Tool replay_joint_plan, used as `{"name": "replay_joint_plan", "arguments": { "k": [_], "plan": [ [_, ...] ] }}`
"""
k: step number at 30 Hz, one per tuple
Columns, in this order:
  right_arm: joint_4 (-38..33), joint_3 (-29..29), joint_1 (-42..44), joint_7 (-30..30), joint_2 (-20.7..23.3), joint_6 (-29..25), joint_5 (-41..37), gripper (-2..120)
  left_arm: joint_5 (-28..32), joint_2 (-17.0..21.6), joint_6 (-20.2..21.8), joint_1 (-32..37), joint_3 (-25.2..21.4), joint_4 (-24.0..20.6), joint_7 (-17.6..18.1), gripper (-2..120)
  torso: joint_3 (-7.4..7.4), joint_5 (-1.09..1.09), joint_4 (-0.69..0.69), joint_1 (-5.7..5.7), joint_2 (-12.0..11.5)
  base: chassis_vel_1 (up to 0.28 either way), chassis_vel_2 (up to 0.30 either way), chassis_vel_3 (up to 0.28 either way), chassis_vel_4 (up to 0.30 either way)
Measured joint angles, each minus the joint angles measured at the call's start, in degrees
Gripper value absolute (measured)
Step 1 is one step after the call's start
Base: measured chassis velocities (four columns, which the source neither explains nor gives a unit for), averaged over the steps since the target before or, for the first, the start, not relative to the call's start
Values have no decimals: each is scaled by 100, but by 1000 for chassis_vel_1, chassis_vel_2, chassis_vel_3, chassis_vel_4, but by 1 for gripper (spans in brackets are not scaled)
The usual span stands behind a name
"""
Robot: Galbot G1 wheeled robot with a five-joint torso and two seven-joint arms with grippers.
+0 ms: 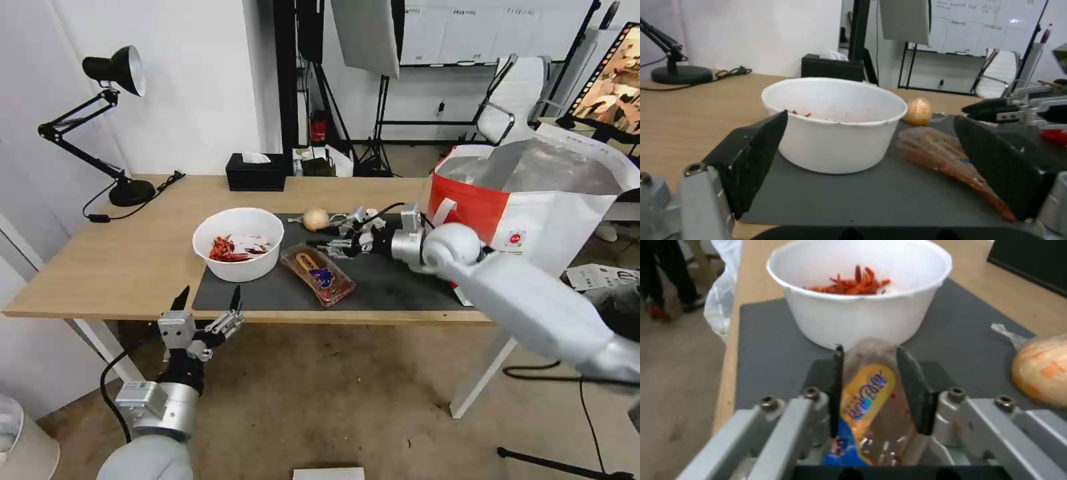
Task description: Pick up the trash from the table and place it into the takeout bag.
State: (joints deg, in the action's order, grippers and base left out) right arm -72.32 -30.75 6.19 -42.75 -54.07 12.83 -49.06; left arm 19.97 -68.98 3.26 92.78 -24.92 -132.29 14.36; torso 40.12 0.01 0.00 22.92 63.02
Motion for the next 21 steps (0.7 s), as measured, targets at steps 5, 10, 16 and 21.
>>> {"name": "replay_joint_plan", "arguments": {
  "k": [5,10,16,21],
  "plan": [
    [418,-123,-126,-131,-230,-80,103,16,72,32,4,-99,75,76,-12,100,0,-1,0,0,0,0,0,0,0],
    [679,-210,-169,-267,-401,-116,211,0,268,89,44,-227,160,133,-23,100,0,-1,0,0,0,0,0,0,0],
    [822,-256,-157,-293,-538,-126,229,0,661,210,149,-398,274,206,-80,100,-1,-1,0,0,0,0,0,0,0],
    [887,-285,-149,-335,-596,-126,281,0,1537,474,332,-655,445,257,-161,100,-1,-1,0,0,1,0,0,0,0]
  ]
}}
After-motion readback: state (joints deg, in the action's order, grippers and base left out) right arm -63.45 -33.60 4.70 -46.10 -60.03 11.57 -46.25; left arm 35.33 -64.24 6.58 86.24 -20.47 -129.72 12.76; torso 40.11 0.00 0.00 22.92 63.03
